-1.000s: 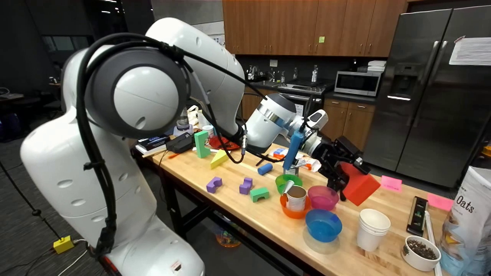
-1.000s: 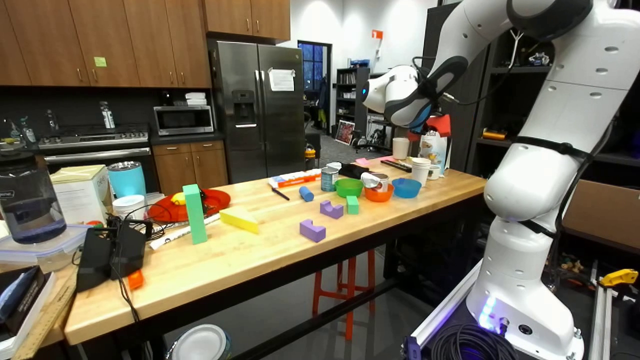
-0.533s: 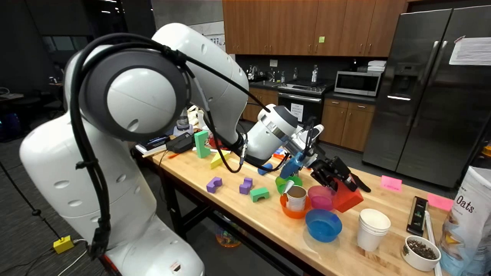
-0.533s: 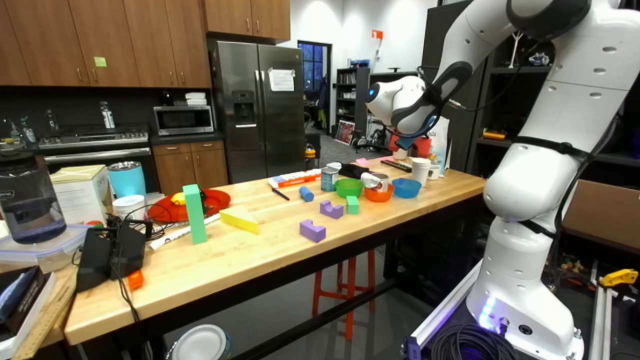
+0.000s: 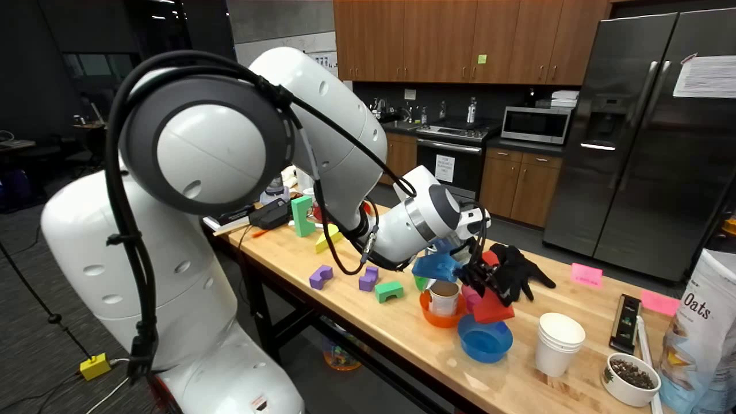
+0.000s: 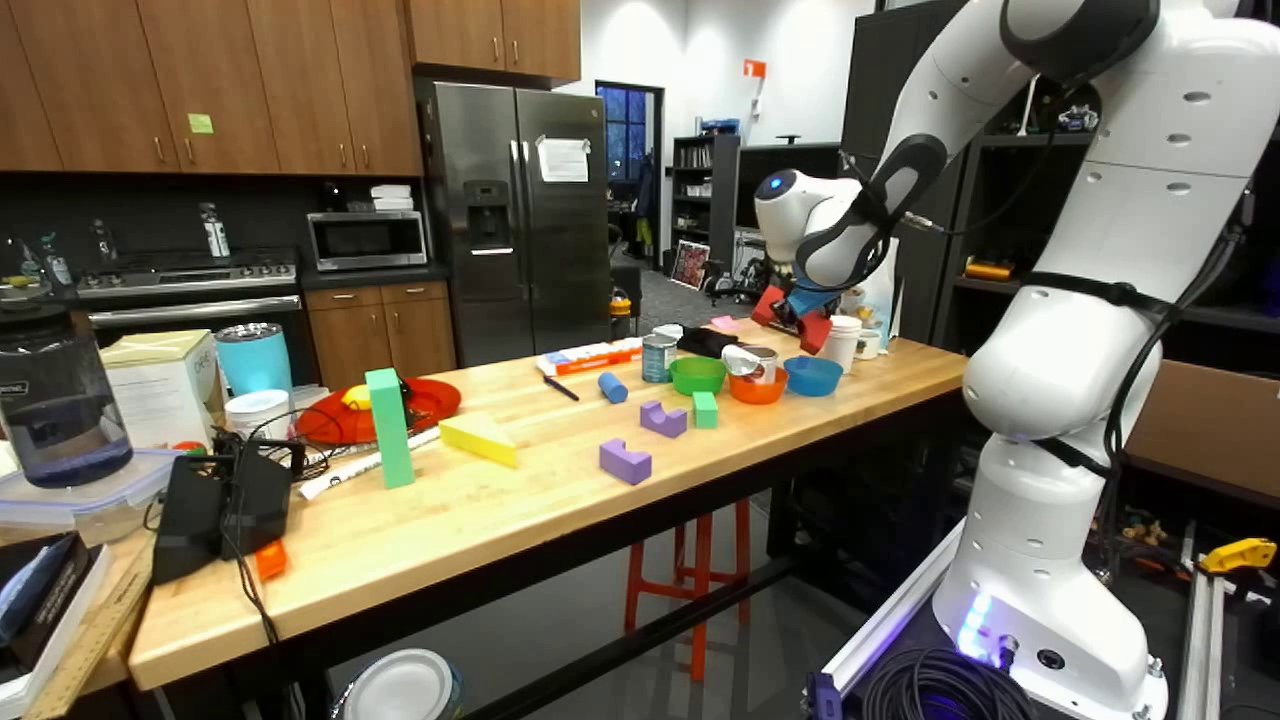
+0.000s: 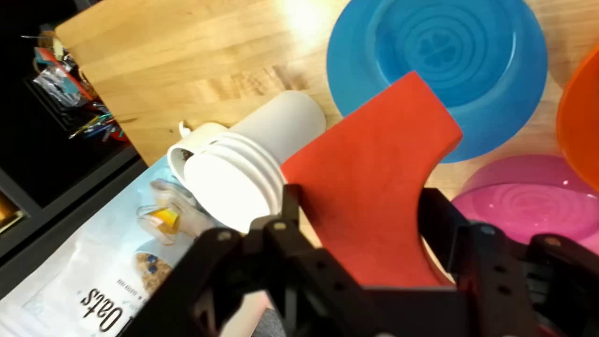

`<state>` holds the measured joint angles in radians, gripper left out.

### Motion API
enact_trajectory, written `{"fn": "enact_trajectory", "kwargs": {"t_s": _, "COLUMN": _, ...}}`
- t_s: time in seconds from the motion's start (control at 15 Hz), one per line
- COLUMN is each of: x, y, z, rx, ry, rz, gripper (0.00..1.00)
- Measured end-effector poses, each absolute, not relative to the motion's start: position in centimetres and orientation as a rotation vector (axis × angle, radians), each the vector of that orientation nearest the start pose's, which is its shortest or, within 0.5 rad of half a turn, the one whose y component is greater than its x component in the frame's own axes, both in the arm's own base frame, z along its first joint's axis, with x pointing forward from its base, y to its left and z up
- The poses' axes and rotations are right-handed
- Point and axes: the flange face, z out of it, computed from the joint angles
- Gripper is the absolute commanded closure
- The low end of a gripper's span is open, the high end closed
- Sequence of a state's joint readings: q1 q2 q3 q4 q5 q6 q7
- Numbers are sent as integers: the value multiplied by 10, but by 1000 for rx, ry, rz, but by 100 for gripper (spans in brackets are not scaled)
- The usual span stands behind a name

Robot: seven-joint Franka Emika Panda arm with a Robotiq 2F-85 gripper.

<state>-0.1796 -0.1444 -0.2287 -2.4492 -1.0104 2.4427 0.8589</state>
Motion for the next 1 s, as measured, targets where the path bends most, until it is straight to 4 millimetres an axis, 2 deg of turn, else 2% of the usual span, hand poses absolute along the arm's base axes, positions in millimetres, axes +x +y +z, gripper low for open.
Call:
{"fn": "enact_trajectory", "kwargs": {"t_s": 0.33, "x": 437, "y": -192, "z": 344, "rx": 2557, "ry": -633, "rz": 346, "gripper": 61}}
{"fn": "enact_trajectory", "kwargs": {"t_s": 0.73, "x": 441, "y": -190, "z": 331, "rx": 2646, "ry": -633, "rz": 351, "gripper": 61}}
{"fn": "enact_trajectory", "kwargs": {"t_s": 0.8, "x": 442, "y": -190, "z": 330, "rx": 2656, "ry": -631, "rz": 349, "gripper": 11}}
{"fn": "enact_trajectory", "kwargs": {"t_s": 1.0, "x": 443, "y": -190, "z": 327, "rx": 2682, "ry": -625, "rz": 336, "gripper": 2}}
